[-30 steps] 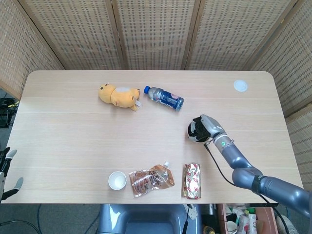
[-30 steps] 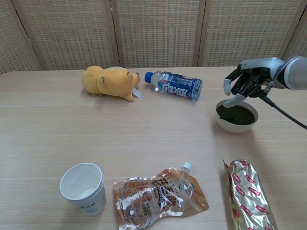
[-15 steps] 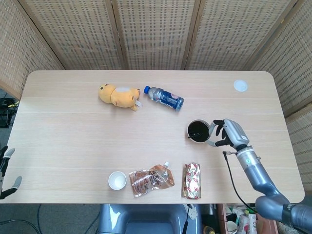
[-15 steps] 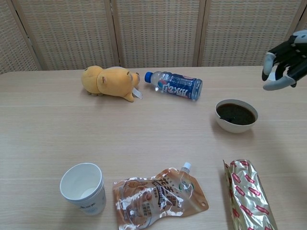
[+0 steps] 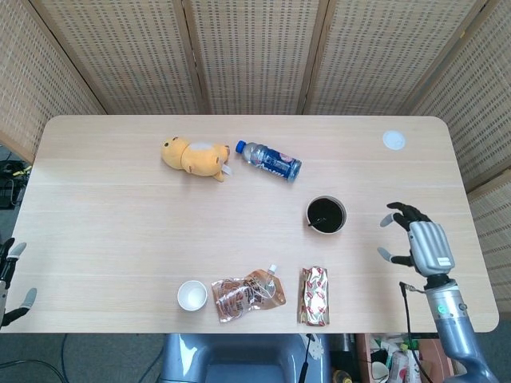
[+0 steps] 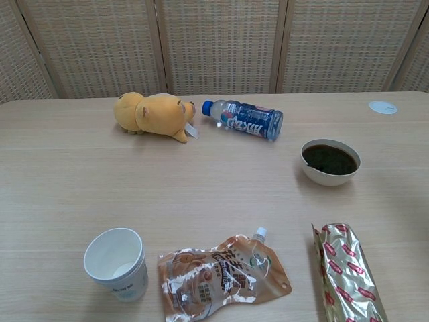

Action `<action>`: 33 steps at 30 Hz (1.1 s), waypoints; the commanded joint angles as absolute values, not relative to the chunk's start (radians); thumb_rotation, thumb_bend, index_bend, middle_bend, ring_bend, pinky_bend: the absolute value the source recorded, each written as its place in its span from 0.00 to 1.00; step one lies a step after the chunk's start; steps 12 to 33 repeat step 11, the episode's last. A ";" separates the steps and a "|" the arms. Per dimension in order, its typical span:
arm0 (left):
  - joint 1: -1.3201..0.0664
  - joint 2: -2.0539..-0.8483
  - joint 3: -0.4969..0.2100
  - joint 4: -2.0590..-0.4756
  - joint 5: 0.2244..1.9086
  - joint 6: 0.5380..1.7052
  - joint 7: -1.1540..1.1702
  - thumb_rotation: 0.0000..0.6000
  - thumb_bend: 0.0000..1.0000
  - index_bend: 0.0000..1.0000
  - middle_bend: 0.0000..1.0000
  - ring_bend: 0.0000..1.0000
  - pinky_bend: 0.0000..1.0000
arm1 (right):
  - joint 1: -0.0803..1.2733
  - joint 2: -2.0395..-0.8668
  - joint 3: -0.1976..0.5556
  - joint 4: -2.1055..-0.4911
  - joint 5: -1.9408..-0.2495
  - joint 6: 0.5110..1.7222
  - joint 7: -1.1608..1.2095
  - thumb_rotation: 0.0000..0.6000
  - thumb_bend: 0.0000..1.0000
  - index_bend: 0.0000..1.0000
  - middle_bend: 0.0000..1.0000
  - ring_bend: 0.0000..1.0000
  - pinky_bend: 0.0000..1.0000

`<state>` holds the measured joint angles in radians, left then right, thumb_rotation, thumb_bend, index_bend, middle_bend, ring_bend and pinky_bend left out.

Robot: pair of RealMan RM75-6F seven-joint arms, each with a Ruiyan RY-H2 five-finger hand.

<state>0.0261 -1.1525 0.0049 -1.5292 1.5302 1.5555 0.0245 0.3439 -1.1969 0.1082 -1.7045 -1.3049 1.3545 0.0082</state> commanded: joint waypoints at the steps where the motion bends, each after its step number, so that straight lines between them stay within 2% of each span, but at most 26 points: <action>1: 0.025 -1.157 0.006 -1.530 1.536 1.557 0.031 1.00 0.38 0.00 0.00 0.00 0.00 | 0.294 -1.217 0.068 -1.678 -1.353 1.427 -0.094 1.00 0.24 0.40 0.24 0.16 0.29; 7: 0.022 -1.168 0.017 -1.523 1.561 1.559 0.042 1.00 0.38 0.00 0.00 0.00 0.00 | 0.226 -1.251 0.030 -1.658 -1.384 1.516 -0.234 1.00 0.30 0.30 0.15 0.06 0.19; 11: 0.023 -1.172 0.020 -1.524 1.570 1.565 0.047 1.00 0.38 0.00 0.00 0.00 0.00 | 0.199 -1.265 0.024 -1.647 -1.392 1.542 -0.256 1.00 0.30 0.28 0.13 0.04 0.16; 33: 0.023 -1.172 0.020 -1.524 1.570 1.565 0.047 1.00 0.38 0.00 0.00 0.00 0.00 | 0.199 -1.265 0.024 -1.647 -1.392 1.542 -0.256 1.00 0.30 0.28 0.13 0.04 0.16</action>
